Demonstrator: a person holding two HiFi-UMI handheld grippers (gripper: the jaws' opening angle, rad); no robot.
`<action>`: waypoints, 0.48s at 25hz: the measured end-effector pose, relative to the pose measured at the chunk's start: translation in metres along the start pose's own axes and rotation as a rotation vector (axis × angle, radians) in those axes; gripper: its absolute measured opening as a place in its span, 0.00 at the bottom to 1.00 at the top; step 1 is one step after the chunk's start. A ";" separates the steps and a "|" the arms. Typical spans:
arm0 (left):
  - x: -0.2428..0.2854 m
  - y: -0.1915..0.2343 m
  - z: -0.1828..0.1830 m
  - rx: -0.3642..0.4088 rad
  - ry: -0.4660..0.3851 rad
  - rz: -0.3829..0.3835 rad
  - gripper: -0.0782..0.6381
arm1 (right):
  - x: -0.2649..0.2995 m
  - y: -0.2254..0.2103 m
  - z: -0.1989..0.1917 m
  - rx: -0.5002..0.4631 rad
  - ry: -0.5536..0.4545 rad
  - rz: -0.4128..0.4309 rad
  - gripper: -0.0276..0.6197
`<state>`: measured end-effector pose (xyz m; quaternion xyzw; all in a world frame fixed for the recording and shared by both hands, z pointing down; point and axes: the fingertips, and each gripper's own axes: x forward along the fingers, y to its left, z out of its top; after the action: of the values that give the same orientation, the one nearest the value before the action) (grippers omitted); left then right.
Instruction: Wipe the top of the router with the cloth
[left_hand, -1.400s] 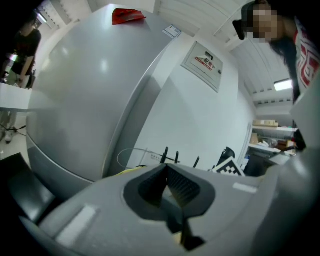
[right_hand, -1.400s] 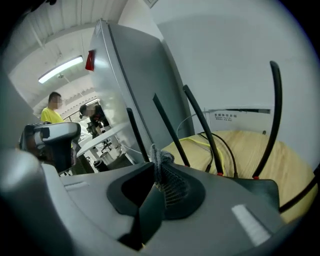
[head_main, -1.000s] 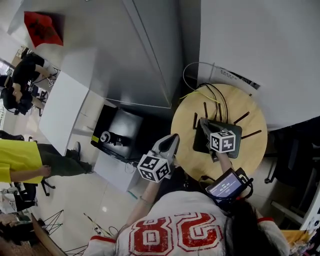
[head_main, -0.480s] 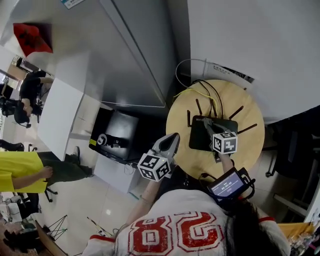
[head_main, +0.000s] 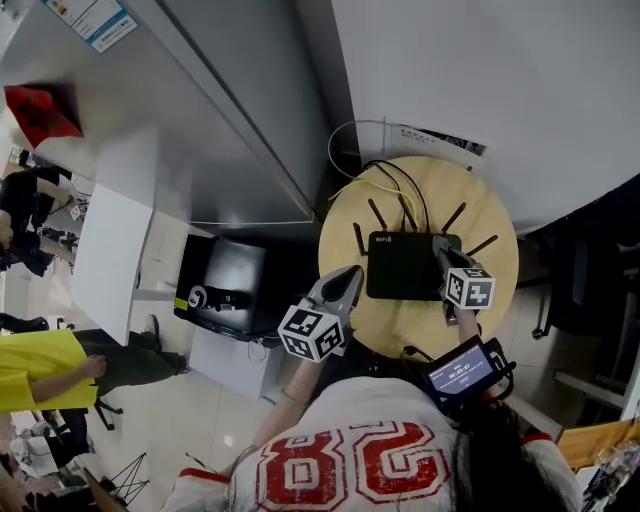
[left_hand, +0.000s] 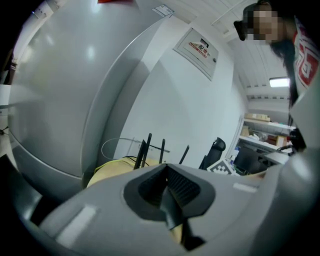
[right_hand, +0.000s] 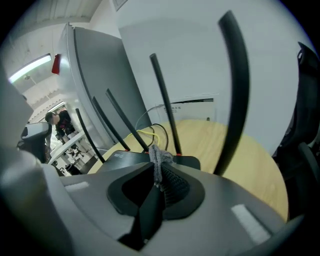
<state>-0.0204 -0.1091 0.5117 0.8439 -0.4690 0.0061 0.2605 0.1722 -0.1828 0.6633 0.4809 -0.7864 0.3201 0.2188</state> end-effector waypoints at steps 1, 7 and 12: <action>0.001 -0.001 0.000 0.001 0.002 -0.004 0.12 | -0.004 -0.008 0.000 0.007 -0.004 -0.018 0.10; 0.004 -0.001 0.000 -0.002 0.003 -0.009 0.12 | -0.021 -0.040 -0.004 0.011 -0.008 -0.103 0.10; 0.000 0.004 0.001 -0.007 -0.007 0.001 0.12 | -0.024 -0.030 0.001 0.015 -0.017 -0.104 0.10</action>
<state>-0.0242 -0.1110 0.5126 0.8427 -0.4705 0.0018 0.2618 0.2102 -0.1784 0.6560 0.5256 -0.7596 0.3101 0.2247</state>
